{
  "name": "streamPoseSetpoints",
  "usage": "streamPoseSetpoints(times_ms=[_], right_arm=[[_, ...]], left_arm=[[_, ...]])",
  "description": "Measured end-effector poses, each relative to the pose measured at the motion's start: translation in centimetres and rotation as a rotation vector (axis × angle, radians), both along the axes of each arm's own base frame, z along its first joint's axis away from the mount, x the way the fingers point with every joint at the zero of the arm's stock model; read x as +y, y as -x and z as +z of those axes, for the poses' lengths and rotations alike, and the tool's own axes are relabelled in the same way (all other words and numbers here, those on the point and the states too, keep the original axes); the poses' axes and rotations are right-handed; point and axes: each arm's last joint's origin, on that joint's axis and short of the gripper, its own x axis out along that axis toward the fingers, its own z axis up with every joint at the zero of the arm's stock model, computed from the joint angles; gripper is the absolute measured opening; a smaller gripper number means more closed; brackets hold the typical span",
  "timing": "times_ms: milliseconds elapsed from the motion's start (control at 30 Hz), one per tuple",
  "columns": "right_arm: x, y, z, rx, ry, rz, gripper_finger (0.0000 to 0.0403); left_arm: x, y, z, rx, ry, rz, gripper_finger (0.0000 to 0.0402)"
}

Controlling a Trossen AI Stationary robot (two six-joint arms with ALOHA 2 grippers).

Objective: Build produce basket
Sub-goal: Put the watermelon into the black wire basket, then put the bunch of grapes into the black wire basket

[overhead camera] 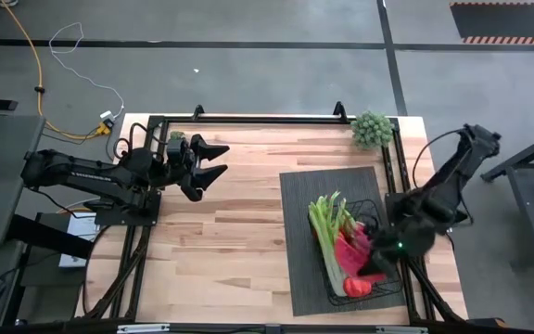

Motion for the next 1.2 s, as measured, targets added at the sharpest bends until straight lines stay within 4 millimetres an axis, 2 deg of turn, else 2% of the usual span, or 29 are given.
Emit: streamPoseSetpoints(times_ms=[133, 233, 333, 667, 1033, 1200], right_arm=[[1.6, 0.2, -1.1, 0.053, -0.024, -0.174, 0.0142], [2.2, -0.4, -2.0, 0.102, -0.087, -0.369, 0.0142], [2.9, -1.1, -3.2, 0.163, -0.13, -0.465, 0.0142], [4.5, -2.4, -5.9, 0.248, -0.062, -0.466, 0.0179], [3.5, -2.6, -5.5, 0.343, -0.086, -0.411, 0.0287], [2.9, -2.0, -4.7, 0.362, -0.118, -0.376, 0.0302]], left_arm=[[0.0, 0.0, 0.0, 0.0, 0.006, 0.014, 0.031], [0.1, 0.0, 0.0, -0.001, 0.006, 0.018, 0.031], [0.1, 0.0, 0.0, 0.0, 0.006, 0.018, 0.031], [0.1, 0.0, -0.1, 0.004, 0.014, 0.04, 0.031], [0.1, 0.0, -0.1, 0.003, 0.014, 0.039, 0.031], [0.1, 0.0, -0.1, 0.003, 0.016, 0.039, 0.031]])
